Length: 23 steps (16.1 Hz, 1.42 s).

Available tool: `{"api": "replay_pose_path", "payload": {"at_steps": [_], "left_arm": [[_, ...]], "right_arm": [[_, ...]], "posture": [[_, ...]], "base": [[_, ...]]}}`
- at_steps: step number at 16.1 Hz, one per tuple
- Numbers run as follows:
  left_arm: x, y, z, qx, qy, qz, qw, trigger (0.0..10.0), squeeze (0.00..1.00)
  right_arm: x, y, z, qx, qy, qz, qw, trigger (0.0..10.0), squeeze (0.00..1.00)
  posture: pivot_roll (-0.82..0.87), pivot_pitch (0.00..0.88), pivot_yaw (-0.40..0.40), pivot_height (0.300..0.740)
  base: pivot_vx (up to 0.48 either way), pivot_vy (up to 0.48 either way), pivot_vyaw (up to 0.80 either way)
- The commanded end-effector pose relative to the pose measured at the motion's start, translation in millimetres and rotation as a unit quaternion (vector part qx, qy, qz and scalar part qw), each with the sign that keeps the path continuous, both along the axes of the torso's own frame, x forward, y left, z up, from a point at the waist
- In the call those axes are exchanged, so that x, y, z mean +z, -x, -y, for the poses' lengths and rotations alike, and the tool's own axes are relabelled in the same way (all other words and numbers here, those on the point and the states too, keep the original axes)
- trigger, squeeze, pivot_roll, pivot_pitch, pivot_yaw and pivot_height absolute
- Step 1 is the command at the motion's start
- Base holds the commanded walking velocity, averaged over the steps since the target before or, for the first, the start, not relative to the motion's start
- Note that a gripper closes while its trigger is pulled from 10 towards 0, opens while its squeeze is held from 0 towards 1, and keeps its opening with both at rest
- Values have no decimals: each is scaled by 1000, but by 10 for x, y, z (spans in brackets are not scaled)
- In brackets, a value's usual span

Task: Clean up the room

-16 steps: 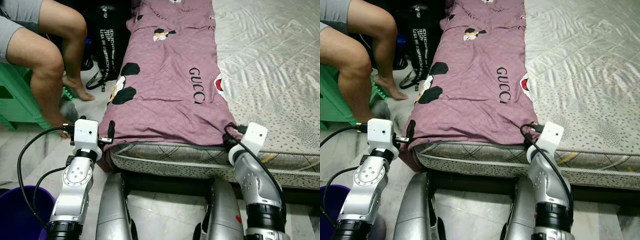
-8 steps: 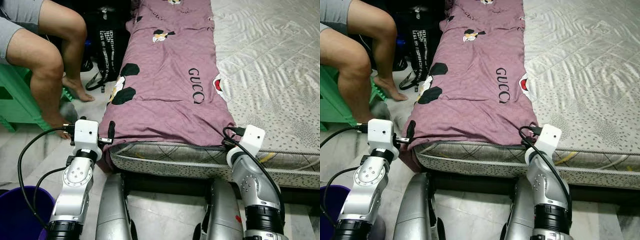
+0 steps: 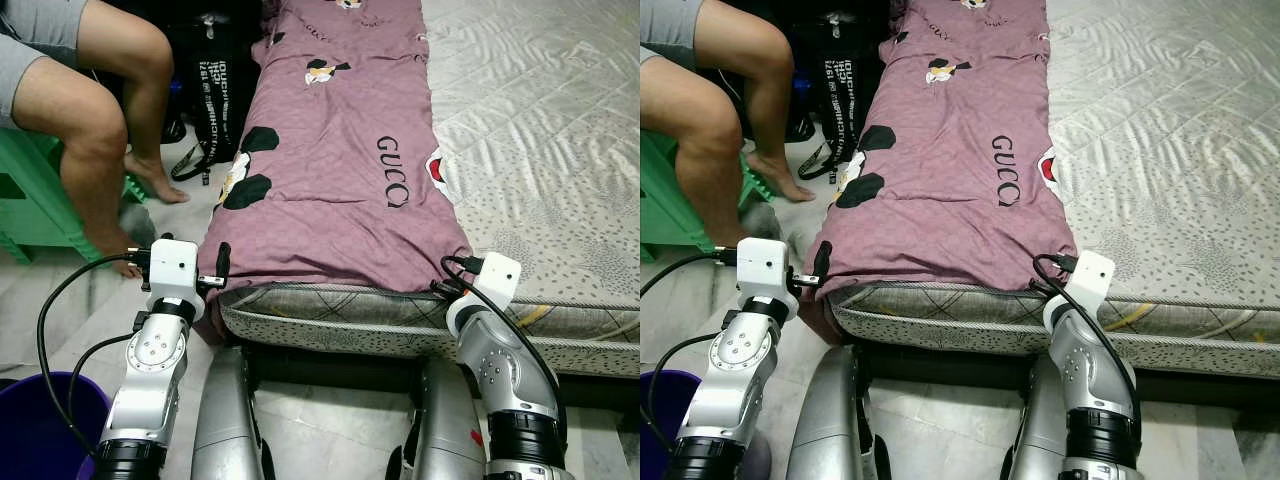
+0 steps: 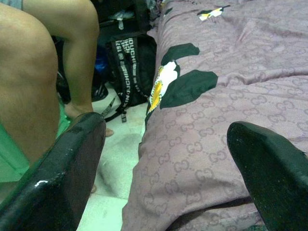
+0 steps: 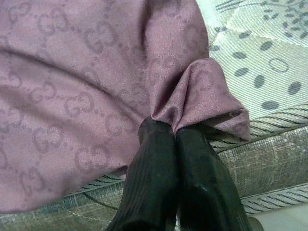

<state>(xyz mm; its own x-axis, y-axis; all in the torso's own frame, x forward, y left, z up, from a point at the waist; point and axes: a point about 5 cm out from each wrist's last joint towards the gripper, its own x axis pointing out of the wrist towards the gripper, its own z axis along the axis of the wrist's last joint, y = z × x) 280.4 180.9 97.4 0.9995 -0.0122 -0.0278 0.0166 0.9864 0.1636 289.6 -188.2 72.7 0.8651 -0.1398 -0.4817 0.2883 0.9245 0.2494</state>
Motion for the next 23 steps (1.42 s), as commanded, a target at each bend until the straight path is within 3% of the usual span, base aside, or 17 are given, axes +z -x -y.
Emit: {"api": "replay_pose_path", "payload": {"at_steps": [1, 7, 10, 11, 13, 17, 20, 23], "left_arm": [[7, -8, -43, 7, -5, 2, 1000, 10000, 0], [8, -4, -41, 8, -4, 2, 1000, 10000, 0], [8, 5, -55, 10, -5, 2, 1000, 10000, 0], [8, 8, -59, 10, -5, 1, 1000, 10000, 0], [6, 9, -64, 9, -5, 0, 1000, 10000, 0], [4, 4, -55, 6, -7, -1, 1000, 10000, 0], [4, 9, -60, 7, -9, -1, 1000, 10000, 0], [0, 15, -63, 6, -8, -2, 1000, 10000, 0]], "right_arm": [[-5, 2, -1, 5, 6, -2, 1000, 0, 0], [17, -13, 132, -9, 32, 1, 999, 0, 0], [56, 53, 439, -34, 93, 7, 995, 0, 0], [88, 73, 632, -56, 110, 7, 992, 0, 0], [146, 87, 788, -69, 130, 11, 989, 0, 0], [128, 146, 874, -67, 148, 4, 987, 0, 0], [32, 327, 805, -46, 173, -14, 984, 0, 0], [-89, 748, 865, -51, 195, -47, 978, 0, 0]], "posture": [[50, 41, 49, 508], [52, 46, 46, 508], [52, 50, 47, 508], [51, 52, 49, 508], [49, 54, 51, 508], [51, 54, 55, 508], [56, 53, 51, 508], [42, 57, 52, 508]], "base": [[0, 0, 0], [0, 0, 0], [0, 0, 0], [0, 0, 0], [0, 0, 0], [0, 0, 0], [0, 0, 0], [0, 0, 0]]}}
